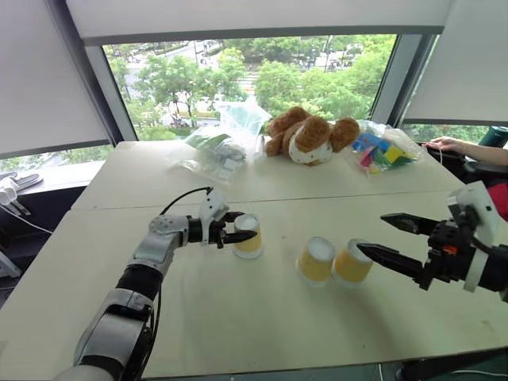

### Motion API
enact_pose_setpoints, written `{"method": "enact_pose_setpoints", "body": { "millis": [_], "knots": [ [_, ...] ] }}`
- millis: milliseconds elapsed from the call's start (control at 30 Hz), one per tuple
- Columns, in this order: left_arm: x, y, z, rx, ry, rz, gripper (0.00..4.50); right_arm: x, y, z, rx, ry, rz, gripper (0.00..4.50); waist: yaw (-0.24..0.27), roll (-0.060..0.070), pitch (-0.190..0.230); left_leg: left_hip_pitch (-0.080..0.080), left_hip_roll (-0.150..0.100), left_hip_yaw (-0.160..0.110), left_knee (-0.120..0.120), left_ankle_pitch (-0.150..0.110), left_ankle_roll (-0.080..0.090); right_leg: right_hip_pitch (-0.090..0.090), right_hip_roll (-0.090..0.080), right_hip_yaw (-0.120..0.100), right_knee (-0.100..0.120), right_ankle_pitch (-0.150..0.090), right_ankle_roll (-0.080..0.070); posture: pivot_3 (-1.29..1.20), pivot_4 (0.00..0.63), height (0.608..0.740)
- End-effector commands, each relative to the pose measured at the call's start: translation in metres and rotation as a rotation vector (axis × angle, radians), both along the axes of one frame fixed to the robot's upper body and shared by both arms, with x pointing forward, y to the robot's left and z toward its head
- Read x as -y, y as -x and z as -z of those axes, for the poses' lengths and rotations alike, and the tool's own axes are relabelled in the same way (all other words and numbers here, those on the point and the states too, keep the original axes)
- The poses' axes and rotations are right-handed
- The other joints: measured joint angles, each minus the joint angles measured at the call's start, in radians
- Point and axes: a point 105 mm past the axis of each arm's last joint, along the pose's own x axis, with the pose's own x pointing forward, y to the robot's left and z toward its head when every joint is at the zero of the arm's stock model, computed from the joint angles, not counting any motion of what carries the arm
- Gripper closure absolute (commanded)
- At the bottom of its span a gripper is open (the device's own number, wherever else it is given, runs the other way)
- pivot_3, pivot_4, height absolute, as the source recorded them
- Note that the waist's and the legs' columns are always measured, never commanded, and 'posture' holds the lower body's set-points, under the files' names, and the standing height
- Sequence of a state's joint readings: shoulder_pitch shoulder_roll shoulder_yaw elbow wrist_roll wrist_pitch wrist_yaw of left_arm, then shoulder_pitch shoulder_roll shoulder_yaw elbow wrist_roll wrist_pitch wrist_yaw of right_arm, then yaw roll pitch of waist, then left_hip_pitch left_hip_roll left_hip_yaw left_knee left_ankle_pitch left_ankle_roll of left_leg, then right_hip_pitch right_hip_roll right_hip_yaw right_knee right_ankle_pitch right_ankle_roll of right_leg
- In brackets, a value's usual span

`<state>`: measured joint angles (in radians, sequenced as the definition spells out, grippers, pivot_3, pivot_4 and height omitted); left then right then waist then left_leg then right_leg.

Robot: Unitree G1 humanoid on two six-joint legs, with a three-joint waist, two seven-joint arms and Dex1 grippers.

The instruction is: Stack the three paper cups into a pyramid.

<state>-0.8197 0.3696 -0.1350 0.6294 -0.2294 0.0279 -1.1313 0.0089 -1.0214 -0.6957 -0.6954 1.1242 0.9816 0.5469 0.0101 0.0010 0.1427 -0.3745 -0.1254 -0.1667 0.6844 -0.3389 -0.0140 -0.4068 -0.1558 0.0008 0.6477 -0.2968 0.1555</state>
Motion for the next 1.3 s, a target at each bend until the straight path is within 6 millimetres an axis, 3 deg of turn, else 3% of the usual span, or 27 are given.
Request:
{"method": "enact_pose_setpoints", "body": {
  "millis": [33, 100, 267, 433, 800, 1067, 1300],
  "knots": [
    [-0.002, -0.001, -0.020, 0.057, 0.021, 0.015, 2.21, -0.004, 0.004, -0.003, 0.026, 0.002, -0.018, 0.00, 0.001, 0.000, 0.000, 0.000, 0.000, 0.000, 0.000, 0.000, 0.000, 0.000, 0.000, 0.000, 0.000, 0.000, 0.000, 0.00, 0.150, 0.740],
    [-0.003, -0.003, -0.033, 0.076, 0.017, 0.032, 2.21, 0.000, 0.004, -0.001, 0.012, -0.001, -0.009, 0.00, 0.003, -0.001, 0.001, 0.000, 0.000, 0.000, 0.000, 0.000, 0.000, 0.000, 0.000, 0.000, 0.000, 0.000, 0.000, 0.00, 0.150, 0.740],
    [0.002, -0.008, -0.089, 0.142, 0.010, 0.132, 2.21, 0.011, 0.004, 0.003, -0.014, 0.009, 0.024, 0.00, 0.003, -0.005, 0.003, -0.001, 0.000, -0.001, 0.001, 0.000, 0.000, 0.000, 0.000, -0.001, 0.001, 0.000, 0.000, 0.00, 0.150, 0.740],
    [0.041, -0.005, -0.129, 0.175, 0.096, 0.260, 2.21, 0.019, 0.003, 0.005, -0.017, 0.005, 0.049, 0.00, 0.003, -0.005, 0.003, -0.001, -0.001, -0.001, 0.001, 0.000, 0.000, 0.001, 0.000, -0.002, 0.001, 0.000, 0.000, 0.00, 0.150, 0.740],
    [0.136, 0.027, -0.121, 0.156, 0.179, 0.503, 2.21, 0.028, 0.009, 0.014, -0.029, -0.018, 0.116, 0.00, 0.001, -0.007, 0.004, -0.001, -0.001, 0.000, 0.001, 0.000, 0.000, 0.000, 0.000, -0.002, 0.001, 0.000, 0.000, 0.00, 0.150, 0.740],
    [0.171, 0.047, -0.112, 0.120, 0.105, 0.618, 2.21, 0.029, 0.014, 0.023, -0.051, -0.017, 0.135, 0.00, 0.003, -0.008, 0.004, -0.001, -0.001, 0.000, 0.001, 0.000, 0.000, 0.000, 0.000, -0.002, 0.001, 0.000, 0.000, 0.00, 0.150, 0.740],
    [0.181, 0.053, -0.091, 0.142, -0.031, 0.657, 2.21, 0.029, 0.017, 0.026, -0.047, -0.024, 0.156, 0.00, 0.003, -0.008, 0.004, 0.000, -0.001, 0.000, 0.001, 0.000, 0.000, 0.000, 0.000, -0.002, 0.001, 0.000, 0.000, 0.00, 0.150, 0.740]
  ]
}}
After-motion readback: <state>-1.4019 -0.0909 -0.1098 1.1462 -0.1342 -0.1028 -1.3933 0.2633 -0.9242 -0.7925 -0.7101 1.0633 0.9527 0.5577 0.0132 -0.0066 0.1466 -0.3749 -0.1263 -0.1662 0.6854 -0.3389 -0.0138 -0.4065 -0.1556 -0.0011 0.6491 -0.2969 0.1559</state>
